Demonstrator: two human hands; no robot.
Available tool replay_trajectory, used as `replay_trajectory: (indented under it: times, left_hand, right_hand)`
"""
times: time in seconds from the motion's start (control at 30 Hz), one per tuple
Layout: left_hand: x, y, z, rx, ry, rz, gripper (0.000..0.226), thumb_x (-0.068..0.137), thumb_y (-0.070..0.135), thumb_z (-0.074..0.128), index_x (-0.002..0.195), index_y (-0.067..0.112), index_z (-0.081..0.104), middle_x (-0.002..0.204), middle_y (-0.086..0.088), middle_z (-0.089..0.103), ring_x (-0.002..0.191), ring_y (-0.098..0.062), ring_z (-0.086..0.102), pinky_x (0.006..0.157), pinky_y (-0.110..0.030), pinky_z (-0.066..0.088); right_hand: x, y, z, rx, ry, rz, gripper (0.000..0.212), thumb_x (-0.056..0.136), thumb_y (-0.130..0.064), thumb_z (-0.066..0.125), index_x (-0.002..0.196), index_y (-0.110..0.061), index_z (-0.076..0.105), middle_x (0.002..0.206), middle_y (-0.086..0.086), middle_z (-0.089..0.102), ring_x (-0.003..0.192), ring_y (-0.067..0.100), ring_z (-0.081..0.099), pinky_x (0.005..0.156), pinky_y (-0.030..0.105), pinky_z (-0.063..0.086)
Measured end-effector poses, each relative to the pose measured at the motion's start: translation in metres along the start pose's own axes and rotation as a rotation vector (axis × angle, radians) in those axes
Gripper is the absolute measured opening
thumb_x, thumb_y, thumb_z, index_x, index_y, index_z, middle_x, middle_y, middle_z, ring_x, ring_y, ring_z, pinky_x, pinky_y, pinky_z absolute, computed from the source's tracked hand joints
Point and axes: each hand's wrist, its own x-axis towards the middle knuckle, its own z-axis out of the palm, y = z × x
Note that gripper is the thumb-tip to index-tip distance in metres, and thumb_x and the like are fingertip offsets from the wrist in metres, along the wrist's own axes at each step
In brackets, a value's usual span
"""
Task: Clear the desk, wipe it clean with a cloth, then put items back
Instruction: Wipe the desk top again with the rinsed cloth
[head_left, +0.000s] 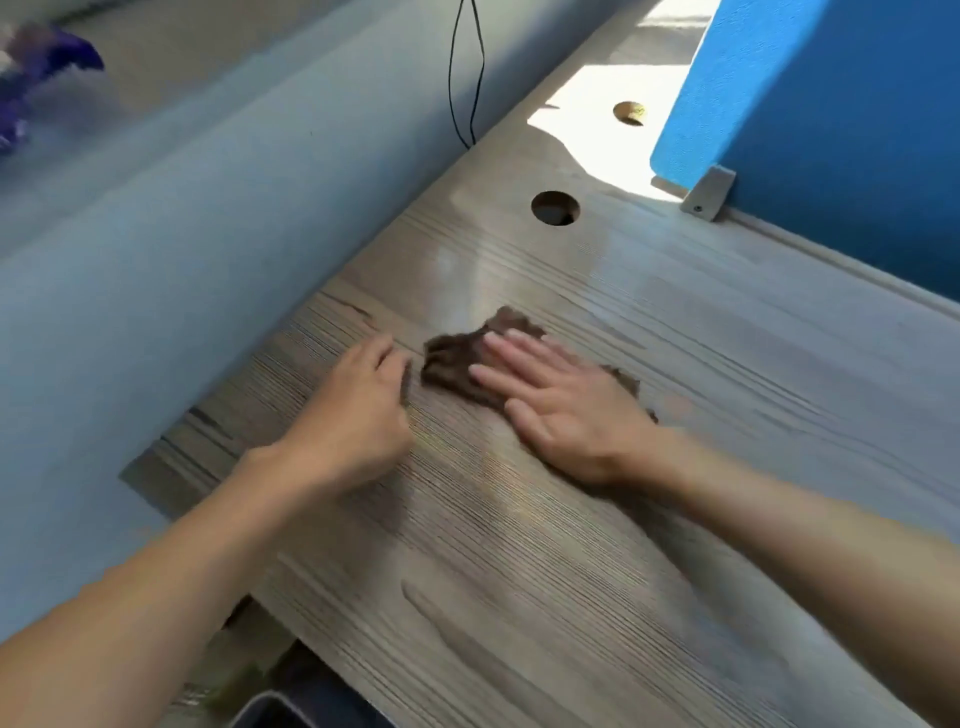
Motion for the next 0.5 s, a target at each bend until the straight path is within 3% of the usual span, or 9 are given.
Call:
replay_trajectory:
  times: [0.1,0.17,0.23,0.3,0.37,0.43,0.5]
  left_hand:
    - [-0.035,0.021,0.015,0.234,-0.219,0.008,0.081,0.098,0.037,0.048,0.158,0.016,-0.003,0.164,-0.014,-0.015,0.152,-0.033,-0.01,0.124,-0.047,0.007]
    - [-0.042,0.033,0.022,0.275,-0.27,-0.022,0.085,0.098,0.036,0.05,0.158,0.021,-0.01,0.163,-0.009,-0.022,0.151,-0.034,-0.014,0.123,-0.052,0.007]
    - [-0.041,0.042,0.024,0.203,-0.264,-0.08,0.084,0.094,0.025,0.052,0.159,0.023,-0.003,0.165,-0.005,-0.018,0.152,-0.032,-0.011,0.123,-0.051,0.008]
    - [-0.032,0.043,0.012,0.04,-0.22,-0.126,0.074,0.09,0.011,0.05,0.156,0.022,0.019,0.166,-0.006,0.004,0.152,-0.028,0.007,0.122,-0.04,0.015]
    - [-0.04,0.059,-0.001,-0.135,-0.141,-0.215,0.063,0.088,0.001,0.048,0.148,0.017,0.034,0.156,-0.006,0.035,0.142,-0.025,0.033,0.11,-0.026,0.029]
    - [-0.049,0.075,-0.006,-0.22,-0.081,-0.28,0.066,0.087,-0.002,0.048,0.149,0.014,0.032,0.151,-0.01,0.042,0.137,-0.026,0.042,0.106,-0.027,0.033]
    - [-0.059,0.095,-0.002,-0.228,-0.097,-0.282,0.073,0.086,-0.001,0.05,0.153,0.013,0.025,0.154,-0.013,0.037,0.14,-0.027,0.039,0.11,-0.028,0.032]
  right_hand:
    - [-0.02,0.109,-0.024,0.021,0.084,0.506,0.054,0.102,-0.046,0.01,0.156,-0.041,0.012,0.167,-0.003,0.003,0.153,0.016,0.001,0.124,0.039,0.001]
    - [-0.028,0.142,-0.034,0.029,0.064,0.715,0.056,0.105,-0.042,0.01,0.159,-0.03,0.011,0.167,0.002,0.001,0.153,0.018,0.0,0.124,0.041,0.001]
    - [-0.029,0.125,-0.033,0.002,0.081,0.764,0.058,0.104,-0.042,0.009,0.16,-0.026,0.006,0.167,0.005,-0.002,0.153,0.02,-0.003,0.124,0.043,0.0]
    - [-0.025,0.077,-0.017,0.021,0.081,0.638,0.059,0.104,-0.044,0.01,0.159,-0.024,0.005,0.167,0.007,-0.004,0.153,0.021,-0.005,0.124,0.044,-0.002]
    - [-0.051,0.008,0.002,-0.003,0.082,0.331,0.059,0.104,-0.045,0.011,0.159,-0.024,0.01,0.167,0.008,0.001,0.154,0.022,-0.004,0.124,0.043,-0.002]
    - [-0.092,-0.058,0.02,-0.007,0.033,-0.011,0.058,0.103,-0.047,0.015,0.158,-0.027,0.018,0.166,0.006,0.007,0.154,0.022,0.001,0.123,0.043,0.0]
    - [-0.13,-0.072,0.02,0.03,-0.048,-0.235,0.054,0.104,-0.046,0.018,0.156,-0.032,0.023,0.166,0.002,0.009,0.154,0.019,0.002,0.123,0.04,-0.001]
